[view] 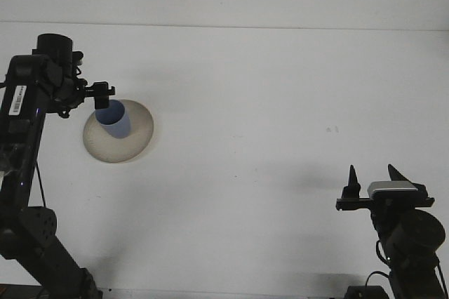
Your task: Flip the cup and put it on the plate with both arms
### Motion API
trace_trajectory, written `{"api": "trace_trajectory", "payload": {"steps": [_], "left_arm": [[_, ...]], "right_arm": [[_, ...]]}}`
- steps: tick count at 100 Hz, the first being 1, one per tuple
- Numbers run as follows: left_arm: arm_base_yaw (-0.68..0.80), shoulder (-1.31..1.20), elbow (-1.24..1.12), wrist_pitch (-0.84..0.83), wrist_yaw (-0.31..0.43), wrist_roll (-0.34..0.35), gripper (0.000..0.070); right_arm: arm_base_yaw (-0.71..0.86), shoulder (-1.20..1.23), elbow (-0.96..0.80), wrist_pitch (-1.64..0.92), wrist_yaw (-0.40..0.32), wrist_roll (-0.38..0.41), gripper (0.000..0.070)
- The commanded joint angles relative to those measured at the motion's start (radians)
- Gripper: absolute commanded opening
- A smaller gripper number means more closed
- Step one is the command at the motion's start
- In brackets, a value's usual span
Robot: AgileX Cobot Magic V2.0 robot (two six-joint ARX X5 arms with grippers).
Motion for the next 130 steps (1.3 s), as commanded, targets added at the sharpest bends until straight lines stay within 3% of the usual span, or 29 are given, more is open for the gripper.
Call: {"api": "trace_trajectory", "payload": {"steps": [1,41,98,110,130], "left_arm": [[-0.026,-0.050,0.021,0.022,0.008,-0.010,0.0464],[-0.151,-0.323,-0.056,0.118,0.007,-0.006,0.0464],[-0.153,-0.903,-0.917,0.728,0.007,-0.007,0.0464],[-0.153,-1.021,-1.080,0.856,0.007,0.030,0.0464],[-0.153,-1.170,-1.262,0.939,0.007,0.039,0.0464]], "right_arm": [[-0.001,0.003,0.008,0.012,0.001,0.006,0.0547],[-0.001,0.003,0.008,0.011,0.001,0.006,0.0547],[-0.001,0.003,0.008,0.011,0.000,0.007,0.0547],[-0.001,0.003,0.008,0.011,0.000,0.006,0.0547],[-0.001,0.003,0.008,0.011,0.000,0.007,0.0547]]}}
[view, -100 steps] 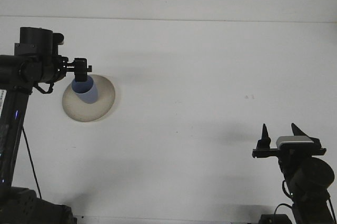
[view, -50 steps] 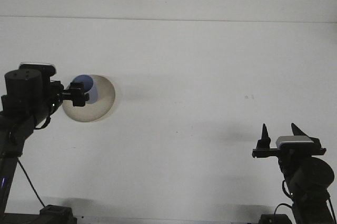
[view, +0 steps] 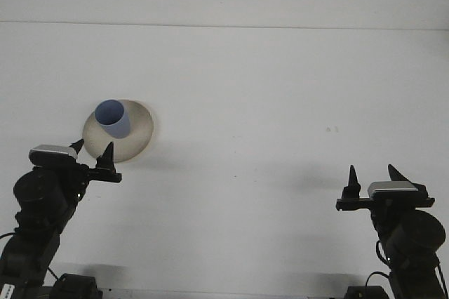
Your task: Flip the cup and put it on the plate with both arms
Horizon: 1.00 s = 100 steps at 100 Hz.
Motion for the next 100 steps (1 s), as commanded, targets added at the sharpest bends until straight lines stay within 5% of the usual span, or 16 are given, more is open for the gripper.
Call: {"api": "trace_trajectory", "payload": {"steps": [1,54,64,80,82,100], "left_arm": [[-0.001,-0.027,-0.029,0.024,0.001,0.015,0.0464],[0.000,-0.076,-0.083,0.044,-0.006,0.003,0.0461],[0.000,-0.076,-0.083,0.043,-0.006,0.003,0.0404],[-0.001,-0.076,-0.083,0.037,-0.006,0.003,0.0041],[-0.001,-0.076,-0.083,0.036,-0.006,0.003,0.0000],[0.000,-0.076,-0.083,0.037,-0.006,0.003,0.0008]], "right_arm": [[-0.001,0.003,0.008,0.011,0.000,0.007,0.0547],[-0.001,0.003,0.008,0.013,0.001,0.006,0.0538],[-0.001,0.003,0.008,0.013,0.005,0.006,0.0373],[-0.001,0.003,0.008,0.013,0.008,0.006,0.0008],[-0.001,0.003,0.008,0.013,0.009,0.006,0.0000],[-0.001,0.003,0.008,0.013,0.009,0.006,0.0000]]}}
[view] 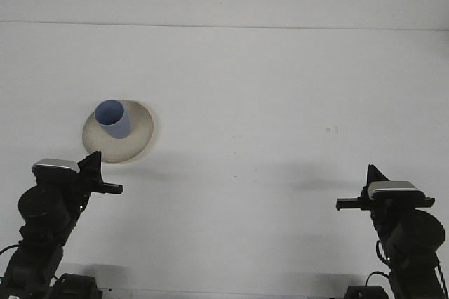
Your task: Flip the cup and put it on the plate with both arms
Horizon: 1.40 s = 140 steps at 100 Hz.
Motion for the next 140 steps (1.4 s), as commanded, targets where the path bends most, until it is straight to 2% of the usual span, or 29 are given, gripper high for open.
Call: {"api": "trace_trajectory", "payload": {"steps": [1,119,140], "left_arm": [[0.000,0.001,0.011,0.009,-0.003,-0.001,0.0009],[0.000,-0.089,0.008,0.038,-0.003,0.008,0.0011],[0.000,-0.169,-0.104,0.229,-0.003,0.018,0.0010]], "right_arm": [[-0.001,0.003,0.008,0.013,0.005,0.006,0.0000],[-0.001,0.003,0.008,0.013,0.004,0.006,0.0000],[-0.001,0.003,0.008,0.013,0.004,0.006,0.0000]]}}
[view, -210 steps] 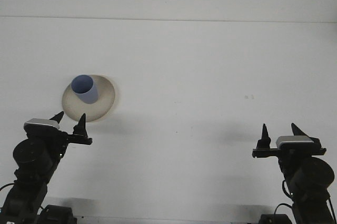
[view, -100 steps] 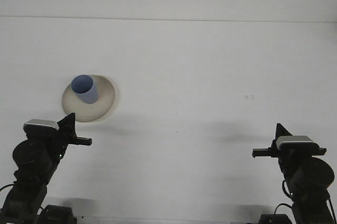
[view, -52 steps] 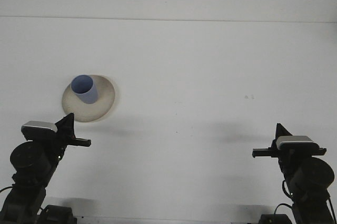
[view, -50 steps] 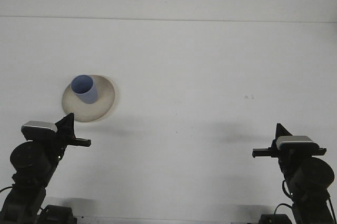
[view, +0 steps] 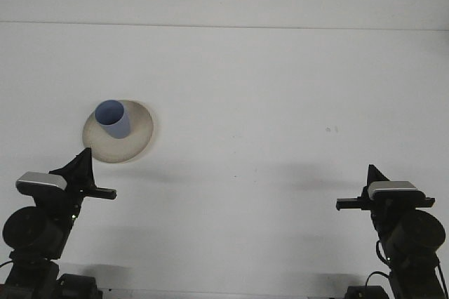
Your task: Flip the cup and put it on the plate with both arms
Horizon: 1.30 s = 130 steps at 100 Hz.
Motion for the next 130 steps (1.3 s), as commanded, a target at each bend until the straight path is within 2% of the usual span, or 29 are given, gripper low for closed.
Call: {"api": "trace_trajectory", "payload": {"steps": [1,28,49,84,130], "left_arm": [[0.000,-0.024,-0.053,0.077,-0.003,0.013,0.0011],[0.000,-0.204,-0.330,0.250,-0.003,0.014,0.0011],[0.000,-0.305,-0.459,0.271,-0.003,0.015,0.0011],[0.017,-0.399,-0.570,0.368,-0.003,0.032,0.0011],[0.017,-0.399,-0.570,0.348,-0.003,0.020,0.0011]], "right_arm": [[-0.001,0.003,0.008,0.013,0.004,0.006,0.0000],[-0.001,0.003,0.008,0.013,0.004,0.006,0.0000],[-0.001,0.003,0.008,0.013,0.004,0.006,0.0000],[-0.001,0.003,0.008,0.013,0.004,0.006,0.0000],[-0.001,0.003,0.008,0.013,0.003,0.006,0.0000]]}}
